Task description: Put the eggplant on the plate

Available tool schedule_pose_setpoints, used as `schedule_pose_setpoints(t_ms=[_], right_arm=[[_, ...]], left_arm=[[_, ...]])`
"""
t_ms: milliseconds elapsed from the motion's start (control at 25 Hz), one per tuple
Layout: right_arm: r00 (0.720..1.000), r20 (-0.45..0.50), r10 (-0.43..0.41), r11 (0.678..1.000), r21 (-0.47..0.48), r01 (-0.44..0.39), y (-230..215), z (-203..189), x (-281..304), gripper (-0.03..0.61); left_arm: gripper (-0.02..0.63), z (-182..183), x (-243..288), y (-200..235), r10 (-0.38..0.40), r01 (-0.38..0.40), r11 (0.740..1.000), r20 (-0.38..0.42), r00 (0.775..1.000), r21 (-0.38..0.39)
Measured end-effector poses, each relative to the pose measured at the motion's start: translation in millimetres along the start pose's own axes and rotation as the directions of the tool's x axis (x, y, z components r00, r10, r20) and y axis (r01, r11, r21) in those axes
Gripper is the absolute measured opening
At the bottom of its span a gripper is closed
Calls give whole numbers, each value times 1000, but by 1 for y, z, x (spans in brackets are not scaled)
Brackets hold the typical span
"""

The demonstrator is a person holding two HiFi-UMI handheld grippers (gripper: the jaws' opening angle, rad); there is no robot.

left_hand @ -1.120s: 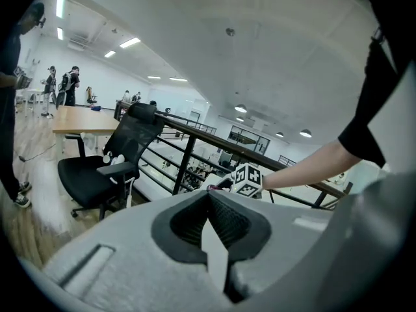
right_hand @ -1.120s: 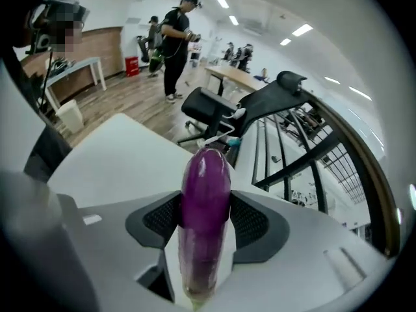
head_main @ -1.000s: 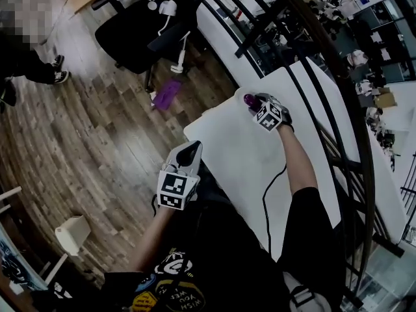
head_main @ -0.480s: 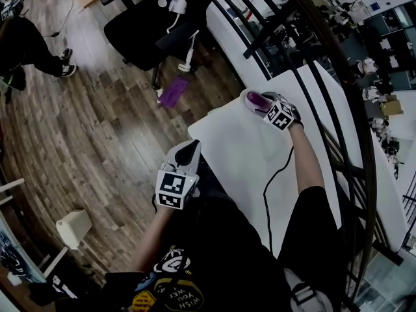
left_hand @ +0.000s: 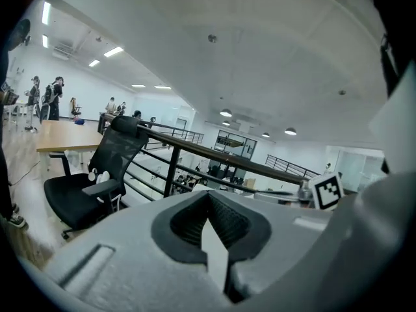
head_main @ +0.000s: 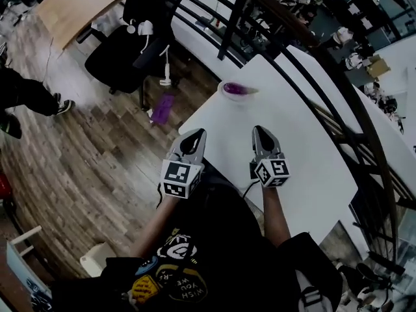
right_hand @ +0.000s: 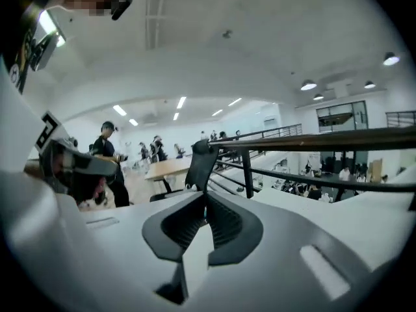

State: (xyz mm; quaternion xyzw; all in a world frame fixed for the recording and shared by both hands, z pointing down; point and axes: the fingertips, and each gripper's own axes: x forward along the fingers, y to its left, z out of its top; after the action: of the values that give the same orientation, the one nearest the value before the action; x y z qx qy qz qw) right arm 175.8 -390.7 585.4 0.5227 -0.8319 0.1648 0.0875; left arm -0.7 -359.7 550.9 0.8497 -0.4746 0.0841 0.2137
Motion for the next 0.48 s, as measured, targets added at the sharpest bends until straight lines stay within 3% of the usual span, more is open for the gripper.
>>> schedule_pose_setpoints(t_ms=[120,240,480], right_arm=[[996,70,-54,996,79,48,36,9,-46,3],[992,113,-62,997,49,57,56,25,-72,3],[989,144,-47,998,47,41,62,29,-108,3]], left_arm=[[5,-5,1,-27,-67,68,998,-14,998,11],[5,-2,4,-54,-112,113,993,-24,993,44],[5,-7,-11,-94,-112,113,991,-7,994,71]])
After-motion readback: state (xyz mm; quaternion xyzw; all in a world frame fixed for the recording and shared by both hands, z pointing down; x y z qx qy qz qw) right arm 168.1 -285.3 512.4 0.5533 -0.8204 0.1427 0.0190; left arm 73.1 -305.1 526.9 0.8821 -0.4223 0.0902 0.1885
